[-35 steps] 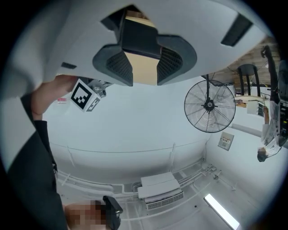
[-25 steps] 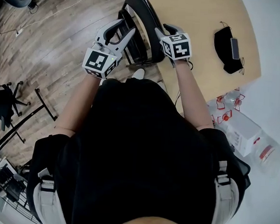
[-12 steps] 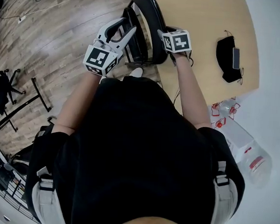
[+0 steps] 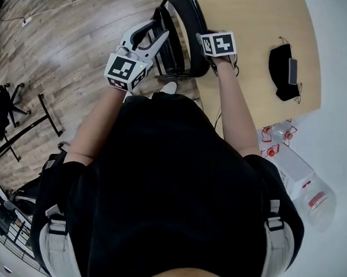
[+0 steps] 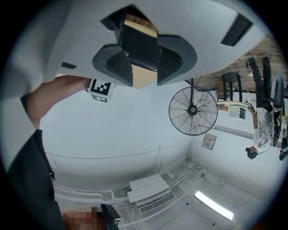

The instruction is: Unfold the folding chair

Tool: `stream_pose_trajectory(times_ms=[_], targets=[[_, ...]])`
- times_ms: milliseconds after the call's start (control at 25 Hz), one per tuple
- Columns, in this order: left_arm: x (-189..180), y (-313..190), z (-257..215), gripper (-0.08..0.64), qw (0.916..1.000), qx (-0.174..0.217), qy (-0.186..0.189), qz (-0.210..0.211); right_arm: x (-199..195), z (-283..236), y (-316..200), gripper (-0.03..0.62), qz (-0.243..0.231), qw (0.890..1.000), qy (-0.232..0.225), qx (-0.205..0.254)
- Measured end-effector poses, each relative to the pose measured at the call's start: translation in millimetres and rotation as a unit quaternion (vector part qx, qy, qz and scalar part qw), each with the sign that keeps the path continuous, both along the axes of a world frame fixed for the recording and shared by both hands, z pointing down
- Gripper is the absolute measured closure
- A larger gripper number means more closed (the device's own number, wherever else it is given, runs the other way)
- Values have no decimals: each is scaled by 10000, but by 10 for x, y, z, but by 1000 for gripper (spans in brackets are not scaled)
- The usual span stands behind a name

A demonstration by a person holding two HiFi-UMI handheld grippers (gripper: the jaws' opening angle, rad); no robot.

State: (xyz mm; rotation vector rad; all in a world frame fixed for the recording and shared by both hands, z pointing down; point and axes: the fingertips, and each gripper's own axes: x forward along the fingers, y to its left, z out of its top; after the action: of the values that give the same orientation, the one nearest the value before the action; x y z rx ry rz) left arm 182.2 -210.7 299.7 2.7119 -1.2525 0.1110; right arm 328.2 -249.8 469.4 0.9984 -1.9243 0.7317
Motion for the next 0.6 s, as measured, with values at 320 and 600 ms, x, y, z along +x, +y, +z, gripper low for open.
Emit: stream_pose_trajectory(times_ms=[320, 600], targets=[[-66, 62, -15, 396, 10000, -31, -28, 67, -41, 170, 17, 449, 213, 9996, -21, -202], [-334, 136, -9, 396, 9999, -76, -114, -36, -38, 245, 19, 468, 509, 9986, 116, -64]])
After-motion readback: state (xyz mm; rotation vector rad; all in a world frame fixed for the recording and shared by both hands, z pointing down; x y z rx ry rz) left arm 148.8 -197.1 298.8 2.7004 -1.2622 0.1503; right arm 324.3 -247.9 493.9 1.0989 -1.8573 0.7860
